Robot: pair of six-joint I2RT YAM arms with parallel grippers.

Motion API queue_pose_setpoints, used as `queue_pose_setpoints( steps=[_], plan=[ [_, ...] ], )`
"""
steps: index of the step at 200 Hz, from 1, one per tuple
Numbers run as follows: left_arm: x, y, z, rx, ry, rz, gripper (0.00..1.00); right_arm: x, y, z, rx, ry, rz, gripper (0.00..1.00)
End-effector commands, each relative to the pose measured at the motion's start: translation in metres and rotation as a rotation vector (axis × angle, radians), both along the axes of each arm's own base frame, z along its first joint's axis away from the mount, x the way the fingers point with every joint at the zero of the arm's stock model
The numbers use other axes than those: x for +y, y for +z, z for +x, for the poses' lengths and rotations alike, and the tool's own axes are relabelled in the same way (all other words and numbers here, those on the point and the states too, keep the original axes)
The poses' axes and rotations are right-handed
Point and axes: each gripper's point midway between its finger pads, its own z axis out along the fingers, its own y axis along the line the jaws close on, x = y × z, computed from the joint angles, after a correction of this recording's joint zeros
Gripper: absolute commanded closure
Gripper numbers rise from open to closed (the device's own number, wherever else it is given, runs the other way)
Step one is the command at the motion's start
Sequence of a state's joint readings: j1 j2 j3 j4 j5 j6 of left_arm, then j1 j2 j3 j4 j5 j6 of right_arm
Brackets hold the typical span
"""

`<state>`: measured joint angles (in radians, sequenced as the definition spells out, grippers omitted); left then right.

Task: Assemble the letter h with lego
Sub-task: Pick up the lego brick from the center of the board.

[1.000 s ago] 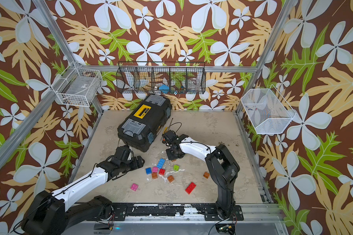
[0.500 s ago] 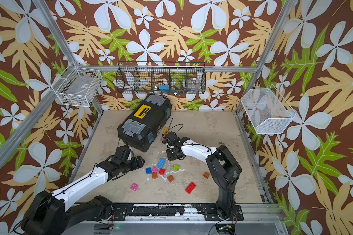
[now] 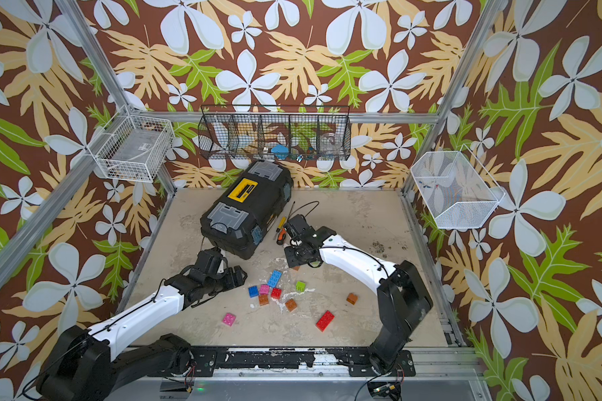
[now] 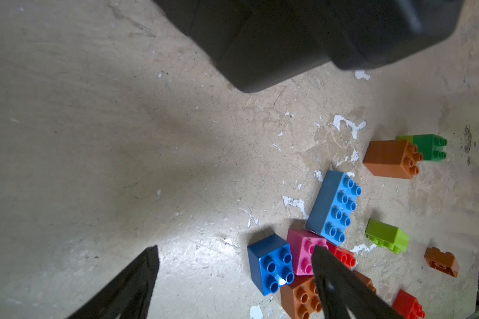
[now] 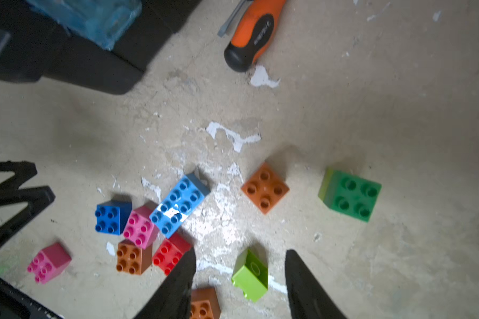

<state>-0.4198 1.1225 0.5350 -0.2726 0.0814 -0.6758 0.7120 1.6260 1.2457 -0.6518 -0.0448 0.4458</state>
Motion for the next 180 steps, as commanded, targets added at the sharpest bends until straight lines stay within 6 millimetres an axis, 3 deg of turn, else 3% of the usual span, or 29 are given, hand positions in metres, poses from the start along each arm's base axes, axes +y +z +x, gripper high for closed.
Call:
queue_pose_setpoints(
  steps=[1, 35, 64, 145, 180],
  plan=[
    [0.0, 0.002, 0.002, -0.016, -0.011, 0.003, 0.1, -0.01, -0.009, -0.033, 0.036, 0.022, 0.004, 0.46],
    [0.002, 0.0, 0.002, -0.012, -0.007, 0.016, 0.09, -0.006, -0.022, -0.087, 0.042, 0.136, 0.009, 0.46],
    [0.003, 0.0, 0.002, -0.012, -0.003, 0.024, 0.1, 0.005, -0.031, -0.104, 0.058, 0.175, 0.029, 0.46],
    [0.005, 0.001, 0.002, -0.016, 0.003, 0.028, 0.1, 0.024, -0.075, -0.109, 0.076, 0.226, -0.088, 0.46],
    [0.005, 0.0, 0.002, -0.014, 0.003, 0.031, 0.1, 0.017, -0.092, -0.105, 0.084, 0.195, -0.161, 0.59]
  ],
)
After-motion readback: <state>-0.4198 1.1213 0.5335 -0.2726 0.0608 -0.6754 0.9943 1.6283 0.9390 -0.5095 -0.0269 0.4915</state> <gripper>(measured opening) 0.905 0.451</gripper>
